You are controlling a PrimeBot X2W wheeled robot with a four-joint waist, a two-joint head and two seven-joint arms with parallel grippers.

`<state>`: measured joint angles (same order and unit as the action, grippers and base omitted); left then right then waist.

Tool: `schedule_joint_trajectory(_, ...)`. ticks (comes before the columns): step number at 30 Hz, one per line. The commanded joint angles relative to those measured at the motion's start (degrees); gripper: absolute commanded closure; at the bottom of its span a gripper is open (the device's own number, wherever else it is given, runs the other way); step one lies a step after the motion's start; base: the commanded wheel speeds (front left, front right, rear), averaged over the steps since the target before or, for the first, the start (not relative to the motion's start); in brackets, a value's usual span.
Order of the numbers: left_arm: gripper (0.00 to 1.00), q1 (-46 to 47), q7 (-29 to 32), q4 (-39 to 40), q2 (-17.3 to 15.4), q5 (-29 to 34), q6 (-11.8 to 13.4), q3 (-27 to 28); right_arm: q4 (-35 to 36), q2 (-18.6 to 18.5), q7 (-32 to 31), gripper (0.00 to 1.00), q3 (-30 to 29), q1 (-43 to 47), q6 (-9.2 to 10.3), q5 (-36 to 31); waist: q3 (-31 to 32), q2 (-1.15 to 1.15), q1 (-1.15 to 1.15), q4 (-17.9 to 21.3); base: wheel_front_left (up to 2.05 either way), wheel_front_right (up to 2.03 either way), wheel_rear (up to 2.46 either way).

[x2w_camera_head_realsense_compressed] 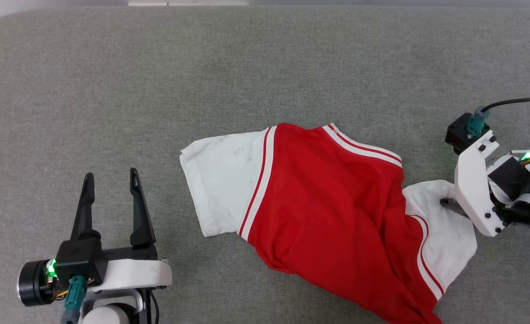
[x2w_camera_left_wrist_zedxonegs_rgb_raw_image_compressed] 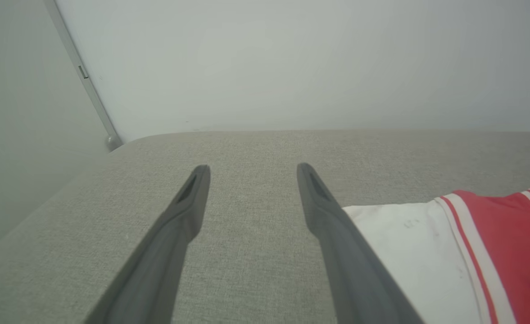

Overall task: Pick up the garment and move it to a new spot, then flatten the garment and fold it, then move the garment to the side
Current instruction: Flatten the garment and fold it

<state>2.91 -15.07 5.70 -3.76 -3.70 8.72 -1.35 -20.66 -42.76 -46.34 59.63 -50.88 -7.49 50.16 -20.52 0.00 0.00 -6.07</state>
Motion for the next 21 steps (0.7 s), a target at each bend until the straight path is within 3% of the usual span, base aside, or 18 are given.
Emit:
schedule_joint_trajectory(1,0.00,0.9,-0.1,-0.2,0.0,0.2,0.0,0.5,-2.0,2.0,0.6,0.80,3.5,3.5,0.00,0.6,0.2,0.00,0.00,0.3,0.00,0.00,0.00)
schedule_joint_trajectory(2,0.00,0.9,-0.1,-0.3,0.1,0.2,0.0,0.8,-2.3,2.0,2.0,1.00,3.2,3.0,0.01,0.9,0.5,0.00,0.00,0.6,0.00,0.00,0.00)
schedule_joint_trajectory(11,0.00,-1.5,-0.1,-0.5,0.3,0.4,-0.4,2.1,-3.4,-3.2,13.1,1.00,-3.2,-4.0,0.04,4.0,4.4,0.00,0.00,3.3,0.00,0.00,0.00)
schedule_joint_trajectory(16,0.00,-2.2,-0.1,-0.2,0.4,0.5,-0.5,2.5,-6.0,-7.1,13.2,1.00,-4.7,-1.1,0.03,5.7,5.2,0.00,0.00,3.9,0.00,0.00,0.00)
schedule_joint_trajectory(21,0.00,-2.1,-0.1,-0.3,0.5,0.5,-0.7,2.4,-10.9,-7.5,12.1,1.00,-4.8,5.1,0.03,7.4,4.7,0.00,0.00,3.5,0.00,0.00,0.00)
